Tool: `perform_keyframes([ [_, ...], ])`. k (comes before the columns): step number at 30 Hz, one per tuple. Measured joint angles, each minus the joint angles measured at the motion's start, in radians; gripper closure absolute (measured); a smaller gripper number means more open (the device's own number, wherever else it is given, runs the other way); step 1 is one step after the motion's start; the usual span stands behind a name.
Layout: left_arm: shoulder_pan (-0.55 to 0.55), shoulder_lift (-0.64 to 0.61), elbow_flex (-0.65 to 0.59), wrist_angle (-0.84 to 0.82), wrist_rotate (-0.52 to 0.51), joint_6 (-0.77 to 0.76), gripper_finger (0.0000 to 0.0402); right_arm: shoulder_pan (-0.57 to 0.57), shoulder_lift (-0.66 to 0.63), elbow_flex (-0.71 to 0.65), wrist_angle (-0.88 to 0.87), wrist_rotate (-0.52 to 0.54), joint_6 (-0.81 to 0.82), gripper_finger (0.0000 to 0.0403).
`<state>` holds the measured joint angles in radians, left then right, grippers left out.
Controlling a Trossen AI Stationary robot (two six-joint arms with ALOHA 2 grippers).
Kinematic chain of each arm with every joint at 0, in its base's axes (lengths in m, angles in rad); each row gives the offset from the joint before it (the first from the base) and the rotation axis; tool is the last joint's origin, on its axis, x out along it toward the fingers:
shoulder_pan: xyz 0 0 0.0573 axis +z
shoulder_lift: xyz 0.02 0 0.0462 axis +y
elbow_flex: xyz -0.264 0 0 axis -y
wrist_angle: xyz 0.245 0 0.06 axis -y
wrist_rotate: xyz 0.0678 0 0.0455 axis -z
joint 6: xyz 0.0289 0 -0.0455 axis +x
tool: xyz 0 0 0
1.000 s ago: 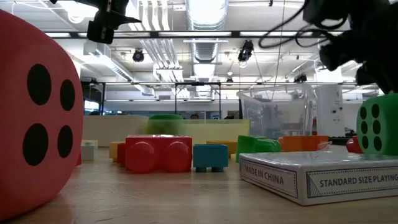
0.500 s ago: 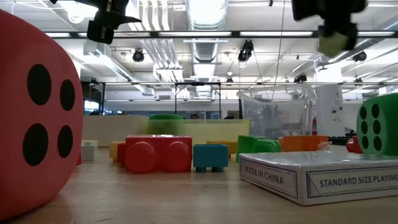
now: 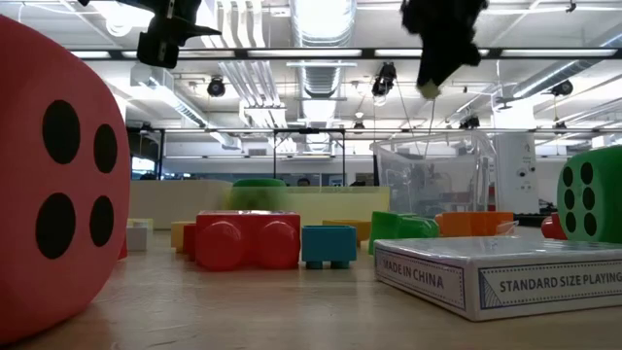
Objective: Pick & Place Toys
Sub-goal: Put the light green game piece into the transparent bin
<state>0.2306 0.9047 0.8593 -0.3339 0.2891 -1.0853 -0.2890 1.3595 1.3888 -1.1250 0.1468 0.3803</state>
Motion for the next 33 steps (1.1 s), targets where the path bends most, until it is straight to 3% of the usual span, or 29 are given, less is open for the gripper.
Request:
perform_keyframes([
  [4,0.0,0.0,0.0,0.0,0.0,0.005,0.0169,-0.197,0.07,0.024,-0.01,-0.082,-0.114,0.0275],
  [10,0.0,0.0,0.0,0.0,-0.02,0.012,0.0169,-0.401,0.168,0.025,-0.04,-0.147,-0.104,0.0275],
  [19,-0.001,0.0,0.0,0.0,-0.034,-0.012,0.0169,-0.422,0.357,0.072,-0.077,-0.157,-0.274,0.0275],
  [33,-0.003,0.0,0.0,0.0,-0.038,-0.016,0.0169,-0.386,0.418,-0.001,-0.107,-0.147,-0.433,0.0275],
])
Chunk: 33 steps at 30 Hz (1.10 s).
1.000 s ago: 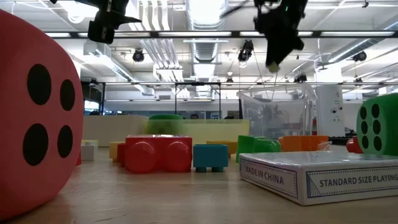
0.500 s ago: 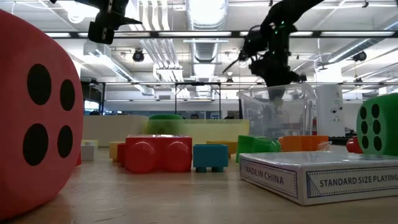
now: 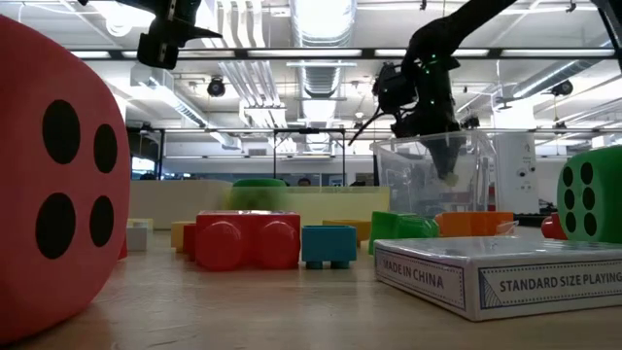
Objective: Pick & Place Toys
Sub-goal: Put the light green game piece into the transparent bin
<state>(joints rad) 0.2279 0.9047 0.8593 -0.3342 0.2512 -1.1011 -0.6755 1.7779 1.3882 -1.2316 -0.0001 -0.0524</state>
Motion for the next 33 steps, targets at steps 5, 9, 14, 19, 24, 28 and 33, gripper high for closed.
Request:
perform_keyframes([
  [5,-0.003,0.0,0.0,0.0,0.0,0.0,0.017,0.017,-0.028,-0.099,-0.001,-0.034,-0.008,0.0275],
  [9,-0.004,0.0,0.0,0.0,0.0,0.0,0.017,0.017,-0.069,-0.172,0.007,-0.125,-0.007,0.0275],
  [14,-0.004,0.0,0.0,0.0,0.0,0.0,0.017,0.016,-0.161,-0.225,0.001,-0.132,0.015,0.0275],
  [19,-0.004,0.0,0.0,0.0,0.0,0.0,0.017,0.013,-0.259,-0.242,0.013,-0.136,0.033,0.0275],
  [24,-0.003,0.0,0.0,0.0,0.0,0.0,0.017,-0.025,-0.289,-0.205,0.103,-0.131,0.158,0.0275],
  [28,-0.004,0.0,0.0,0.0,0.0,0.0,0.017,-0.056,-0.266,-0.184,0.146,-0.104,0.321,0.0275],
  [33,-0.004,0.0,0.0,0.0,0.0,0.0,0.017,-0.055,-0.192,-0.192,0.147,-0.08,0.313,0.0275],
])
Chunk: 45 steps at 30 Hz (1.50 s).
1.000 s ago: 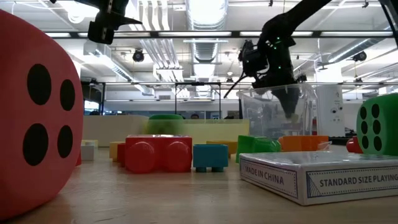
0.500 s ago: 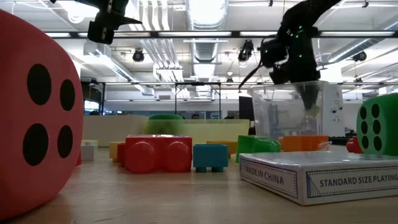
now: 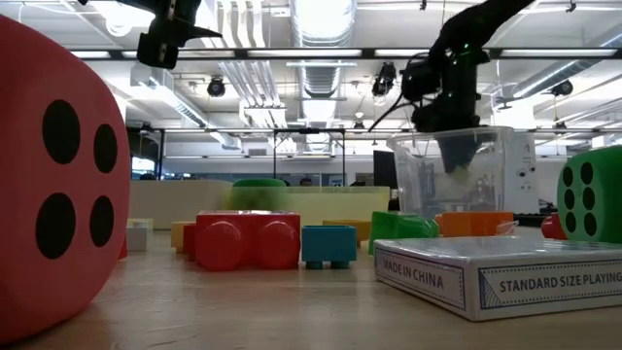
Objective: Pick & Place Toys
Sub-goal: Put the light green game piece into the transparent bin, then put the blue deck of cards into the white bin
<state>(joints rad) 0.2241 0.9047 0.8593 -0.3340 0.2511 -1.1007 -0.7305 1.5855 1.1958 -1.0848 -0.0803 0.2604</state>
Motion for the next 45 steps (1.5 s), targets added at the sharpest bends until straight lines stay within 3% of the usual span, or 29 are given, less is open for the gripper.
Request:
perform_keyframes([
  [16,-0.001,0.0,0.0,0.0,0.0,0.0,0.017,0.006,0.15,-0.013,0.01,0.016,-0.032,0.0275],
  [30,-0.001,0.0,0.0,0.0,0.0,0.0,0.017,0.006,0.16,-0.026,0.019,0.02,-0.051,0.0275],
  [38,-0.001,0.0,0.0,0.0,0.0,0.0,0.0169,0.006,0.16,-0.026,0.018,0.015,-0.053,0.0199],
  [45,-0.001,0.0,0.0,0.0,0.0,0.0,0.0169,0.006,0.16,-0.026,0.016,-0.004,-0.062,0.0161],
])
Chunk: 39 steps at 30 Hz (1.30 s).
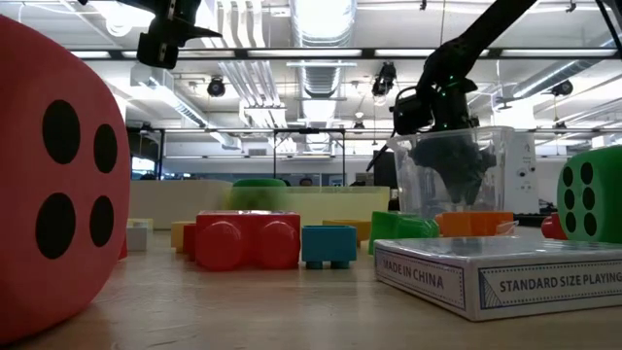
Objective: Pick & Place Toys
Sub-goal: Put the blue deck of cards into the white bin
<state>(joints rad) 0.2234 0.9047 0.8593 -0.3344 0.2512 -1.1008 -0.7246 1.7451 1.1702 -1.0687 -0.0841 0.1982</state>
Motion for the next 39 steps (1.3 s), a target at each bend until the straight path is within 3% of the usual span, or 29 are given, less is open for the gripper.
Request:
perform_keyframes([
  [9,0.0,0.0,0.0,0.0,0.0,0.0,0.0169,0.0,-0.04,0.015,-0.013,-0.003,-0.016,0.0145],
  [21,0.001,0.001,0.0,-0.001,0.0,0.0,0.0169,0.085,-0.351,0.018,-0.118,-0.054,0.03,0.0144],
  [29,0.0,0.036,0.0,-0.002,0.011,0.11,0.0169,0.312,-0.584,0.017,-0.125,-0.036,0.253,0.0144],
  [39,-0.066,0.214,0.0,-0.015,0.164,0.388,0.0169,0.649,-0.693,0.011,-0.116,0.166,0.58,0.0144],
])
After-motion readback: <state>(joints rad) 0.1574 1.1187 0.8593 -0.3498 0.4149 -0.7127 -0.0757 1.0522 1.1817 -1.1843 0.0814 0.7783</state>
